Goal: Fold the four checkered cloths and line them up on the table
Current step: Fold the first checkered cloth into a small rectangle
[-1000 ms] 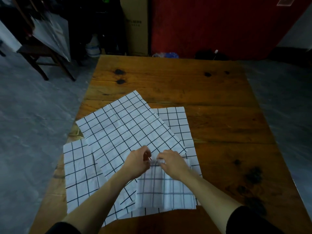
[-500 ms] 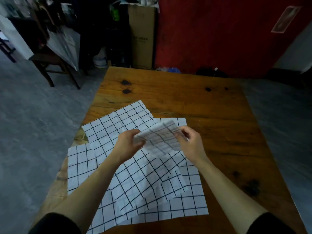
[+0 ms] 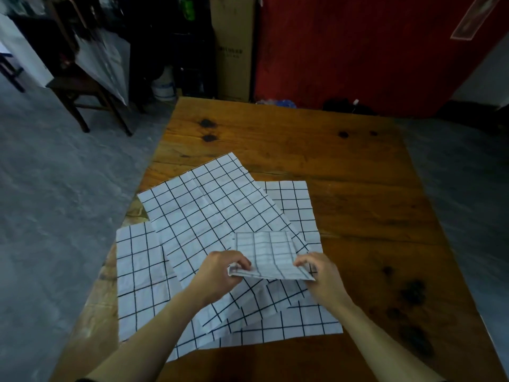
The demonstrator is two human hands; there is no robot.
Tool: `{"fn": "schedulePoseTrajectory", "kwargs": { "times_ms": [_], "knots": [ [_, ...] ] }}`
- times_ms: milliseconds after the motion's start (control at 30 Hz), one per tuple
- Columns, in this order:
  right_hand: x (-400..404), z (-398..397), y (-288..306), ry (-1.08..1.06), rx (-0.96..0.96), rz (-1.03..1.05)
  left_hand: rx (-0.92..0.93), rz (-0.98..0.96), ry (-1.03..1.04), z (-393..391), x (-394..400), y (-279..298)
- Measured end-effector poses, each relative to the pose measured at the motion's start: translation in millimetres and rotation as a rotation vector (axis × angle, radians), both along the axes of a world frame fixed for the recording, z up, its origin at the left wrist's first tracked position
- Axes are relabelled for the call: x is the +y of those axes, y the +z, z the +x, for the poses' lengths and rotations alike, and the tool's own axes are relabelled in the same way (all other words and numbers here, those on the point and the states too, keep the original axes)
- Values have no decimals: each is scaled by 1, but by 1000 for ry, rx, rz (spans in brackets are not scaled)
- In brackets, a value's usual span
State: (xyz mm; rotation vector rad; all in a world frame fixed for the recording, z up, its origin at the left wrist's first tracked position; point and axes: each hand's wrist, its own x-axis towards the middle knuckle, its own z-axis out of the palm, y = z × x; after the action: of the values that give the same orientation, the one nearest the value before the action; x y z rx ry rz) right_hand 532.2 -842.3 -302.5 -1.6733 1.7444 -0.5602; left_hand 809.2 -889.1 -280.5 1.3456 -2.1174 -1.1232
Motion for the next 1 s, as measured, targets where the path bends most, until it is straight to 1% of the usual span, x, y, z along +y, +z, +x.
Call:
{"fn": "schedulePoseTrajectory", "kwargs": {
  "times_ms": [133,233,333,400,467,533,600,700,800,900,1000],
  "knots": [
    [12,3,-18,-30,0,102,-11,108,33,0,11,-13],
    [7,5,-19,-85,-52,151,-43,135,133,-1,8,-17],
    [-3,6,-19,-143,-86,137,-90,179,238,-1,-2,-24],
    [-13,8,-18,-180,-102,154,-87,200,297,-2,-7,-26],
    [-21,12,-21,-247,-71,155,-71,136,396,-5,-10,-26],
    [-26,16,-25,-318,6,145,-57,60,513,-9,-10,-25],
    [-28,20,-26,-305,88,124,-76,28,553,-11,-10,-26],
    [-26,27,-26,-192,172,80,-174,-60,432,-15,-7,-31],
    [-24,30,-32,-22,238,12,-301,-173,245,-19,-4,-40],
    [-24,39,-36,162,297,41,-494,-211,29,-33,4,-52],
    [-26,52,-40,263,516,-70,-676,-212,-150,-46,5,-61]
  ]
}}
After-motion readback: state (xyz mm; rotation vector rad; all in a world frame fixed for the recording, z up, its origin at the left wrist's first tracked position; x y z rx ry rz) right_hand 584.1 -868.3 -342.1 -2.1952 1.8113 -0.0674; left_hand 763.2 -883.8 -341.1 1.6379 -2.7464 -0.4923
